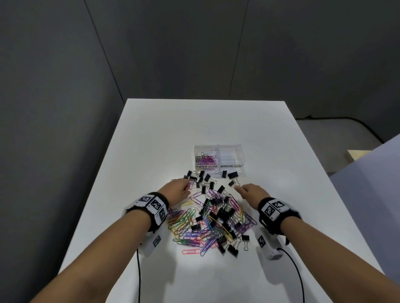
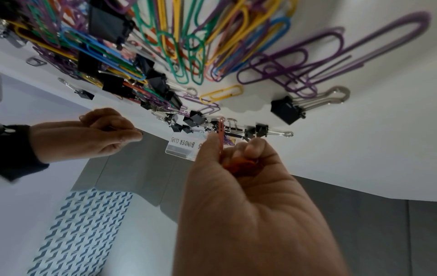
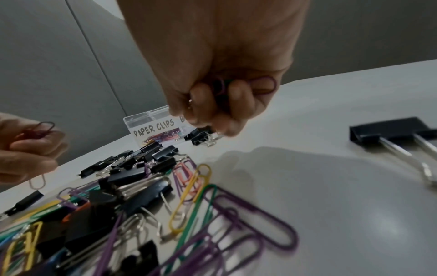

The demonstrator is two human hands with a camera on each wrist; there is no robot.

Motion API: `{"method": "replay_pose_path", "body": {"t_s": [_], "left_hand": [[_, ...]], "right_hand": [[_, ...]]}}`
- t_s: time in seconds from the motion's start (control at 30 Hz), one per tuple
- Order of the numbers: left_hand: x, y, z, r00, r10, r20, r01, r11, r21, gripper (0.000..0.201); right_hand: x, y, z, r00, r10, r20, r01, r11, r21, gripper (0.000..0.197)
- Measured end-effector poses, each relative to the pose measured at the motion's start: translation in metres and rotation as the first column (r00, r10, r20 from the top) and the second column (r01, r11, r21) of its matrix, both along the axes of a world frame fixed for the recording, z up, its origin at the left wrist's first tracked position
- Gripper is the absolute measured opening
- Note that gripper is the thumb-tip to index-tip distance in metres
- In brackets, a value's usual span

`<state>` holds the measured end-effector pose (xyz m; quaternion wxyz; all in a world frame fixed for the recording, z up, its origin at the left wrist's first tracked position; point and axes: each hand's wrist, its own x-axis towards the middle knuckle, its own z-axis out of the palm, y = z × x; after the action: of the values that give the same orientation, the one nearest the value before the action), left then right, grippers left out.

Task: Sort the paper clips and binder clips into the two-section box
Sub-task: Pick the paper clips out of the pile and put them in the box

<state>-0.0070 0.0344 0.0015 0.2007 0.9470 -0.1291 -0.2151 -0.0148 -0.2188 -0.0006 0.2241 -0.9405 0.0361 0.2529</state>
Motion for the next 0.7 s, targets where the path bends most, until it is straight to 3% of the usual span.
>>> {"method": "replay_pose_path", "body": {"t_s": [0.1,0.2,0.33,0.57,0.7], "left_hand": [[-0.002,-0.003,0.002,0.999,0.024,-0.021,-0.026,0.996,-0.086,0.012],[-0.002,-0.006,0.006,0.998,0.036,-0.052,-0.041,0.994,-0.101,0.013],[-0.002,-0.004,0.003,0.991,0.036,-0.127,-0.037,0.999,-0.005,0.026],[-0.005,-0.014,-0.006,0.989,0.068,-0.129,-0.046,0.985,0.169,0.022],[-0.002,-0.018,-0.006,0.989,0.014,-0.145,0.025,0.964,0.266,0.013]], "right_hand": [[-0.002,-0.005,-0.006,0.997,-0.072,-0.032,0.074,0.994,0.075,0.032],[-0.003,-0.006,-0.010,0.995,-0.075,-0.061,0.079,0.995,0.068,0.024],[-0.005,-0.001,-0.011,0.999,-0.035,-0.039,0.034,0.999,-0.011,0.016],[-0.001,0.010,-0.016,0.997,0.007,-0.082,-0.015,0.995,-0.101,0.030],[0.001,0.012,-0.014,0.993,0.051,-0.103,-0.061,0.993,-0.101,0.017]]}}
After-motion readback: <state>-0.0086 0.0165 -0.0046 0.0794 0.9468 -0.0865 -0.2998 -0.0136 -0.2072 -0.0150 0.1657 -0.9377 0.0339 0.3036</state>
